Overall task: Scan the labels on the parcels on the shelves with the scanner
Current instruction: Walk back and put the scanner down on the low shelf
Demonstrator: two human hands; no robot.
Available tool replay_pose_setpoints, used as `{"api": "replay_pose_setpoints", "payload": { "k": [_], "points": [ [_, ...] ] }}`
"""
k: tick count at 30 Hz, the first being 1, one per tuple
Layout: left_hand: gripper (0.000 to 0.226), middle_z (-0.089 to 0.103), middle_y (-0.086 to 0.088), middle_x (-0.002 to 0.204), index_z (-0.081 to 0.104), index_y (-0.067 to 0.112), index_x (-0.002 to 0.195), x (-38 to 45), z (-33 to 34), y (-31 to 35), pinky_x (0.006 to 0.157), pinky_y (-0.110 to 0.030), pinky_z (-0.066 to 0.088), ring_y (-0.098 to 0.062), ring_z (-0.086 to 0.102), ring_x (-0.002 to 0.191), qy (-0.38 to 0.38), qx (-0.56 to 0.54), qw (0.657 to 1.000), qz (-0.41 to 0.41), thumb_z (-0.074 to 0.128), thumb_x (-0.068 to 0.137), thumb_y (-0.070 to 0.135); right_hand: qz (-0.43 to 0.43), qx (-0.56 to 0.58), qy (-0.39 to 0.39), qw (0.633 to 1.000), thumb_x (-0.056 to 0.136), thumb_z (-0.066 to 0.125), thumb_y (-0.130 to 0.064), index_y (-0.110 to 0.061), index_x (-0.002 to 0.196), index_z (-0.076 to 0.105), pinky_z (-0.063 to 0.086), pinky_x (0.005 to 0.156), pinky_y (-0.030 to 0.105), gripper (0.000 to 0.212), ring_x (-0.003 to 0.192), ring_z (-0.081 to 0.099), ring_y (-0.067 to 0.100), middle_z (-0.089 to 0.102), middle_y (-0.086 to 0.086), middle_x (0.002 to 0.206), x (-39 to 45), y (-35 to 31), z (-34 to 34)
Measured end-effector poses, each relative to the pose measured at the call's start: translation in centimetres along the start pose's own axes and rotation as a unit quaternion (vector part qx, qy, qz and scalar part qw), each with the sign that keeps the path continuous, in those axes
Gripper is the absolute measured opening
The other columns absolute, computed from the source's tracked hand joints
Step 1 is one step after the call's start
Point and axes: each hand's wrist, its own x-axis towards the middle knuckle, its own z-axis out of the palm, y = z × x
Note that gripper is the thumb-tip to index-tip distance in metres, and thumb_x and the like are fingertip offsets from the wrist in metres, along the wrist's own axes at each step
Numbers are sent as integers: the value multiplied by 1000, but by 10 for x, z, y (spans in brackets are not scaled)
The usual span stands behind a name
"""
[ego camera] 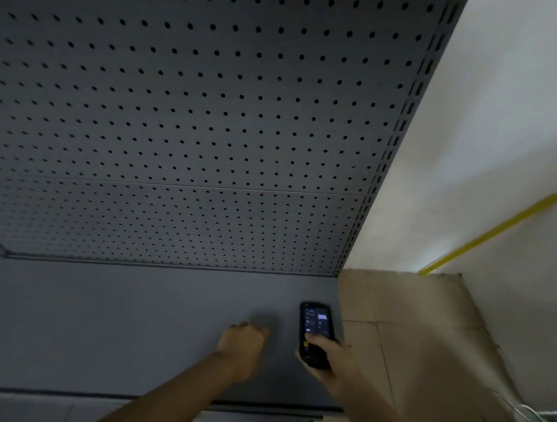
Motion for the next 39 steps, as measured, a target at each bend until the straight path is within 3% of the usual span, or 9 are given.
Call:
{"api": "replay_pose_setpoints", "payload": {
  "k": [5, 9, 14, 18, 23, 29, 32, 35, 39],
  "points": [
    [38, 56, -15, 125, 48, 7, 124, 4, -5, -4, 94, -38, 44, -31, 54, 112, 18, -11, 1000, 4, 54, 89, 19, -25, -6, 14, 1000, 78, 74, 7, 0, 119, 59, 57, 82, 49, 44, 115, 58, 41, 62, 23, 121, -1, 4, 3],
    [41, 57, -15, 127, 48, 8, 125, 6, -7, -7, 95, -37, 43, -32, 55, 115, 33, -17, 999, 7, 55, 87, 22, -50, -19, 36, 998, 68, 82, 6, 0, 129, 55, 60, 76, 47, 67, 104, 64, 36, 64, 22, 121, -4, 7, 6],
    [39, 58, -14, 125, 50, 10, 124, 9, 0, -9, 94, -35, 44, -30, 56, 112, 29, -30, 999, 11, 53, 88, 23, -80, -14, 98, 992, 65, 82, 15, -22, 143, 31, 58, 74, 49, 100, 87, 63, 33, 54, 18, 120, -6, 13, 7],
    [41, 58, -13, 126, 50, 11, 126, 10, 5, -12, 96, -36, 45, -30, 56, 113, 21, -37, 999, 14, 55, 89, 28, -102, -62, 136, 983, 62, 82, 18, -20, 141, 30, 56, 69, 40, 102, 86, 63, 31, 55, 18, 114, -9, 17, 6],
    [41, 57, -14, 127, 49, 9, 126, 8, 5, -11, 96, -36, 45, -30, 55, 114, 23, -45, 999, 13, 54, 89, 24, -135, -169, 167, 962, 58, 84, 18, -9, 134, 36, 55, 81, 45, 94, 81, 63, 25, 61, 11, 98, -4, 26, 2],
    [41, 56, -14, 128, 49, 8, 126, 5, 9, -10, 97, -38, 44, -31, 54, 116, 24, -43, 999, 14, 54, 90, 27, -122, -302, 236, 916, 58, 86, -8, -2, 113, 57, 44, 52, 23, 64, 81, 63, 25, 67, 12, 98, -1, 31, -3],
    [42, 55, -15, 130, 48, 8, 127, 2, 9, -8, 98, -39, 44, -32, 53, 118, 22, -33, 999, 12, 53, 90, 26, -102, -390, 256, 878, 54, 85, -22, -3, 115, 64, 48, 65, 26, 67, 83, 62, 27, 68, 11, 94, -1, 36, -6],
    [42, 56, -15, 130, 48, 8, 128, 0, 12, -8, 98, -39, 43, -32, 53, 118, 19, -32, 999, 7, 53, 89, 24, -85, -458, 292, 835, 53, 83, -33, -6, 117, 61, 47, 88, 34, 73, 108, 57, 34, 65, 16, 110, 1, 43, -8],
    [40, 58, -14, 127, 49, 8, 126, -2, 16, -11, 96, -37, 44, -31, 55, 115, 19, -36, 999, -3, 53, 88, 19, -89, -500, 297, 809, 52, 83, -40, -5, 121, 57, 44, 93, 35, 81, 119, 45, 35, 56, 18, 119, 2, 48, -8]
  ]
}}
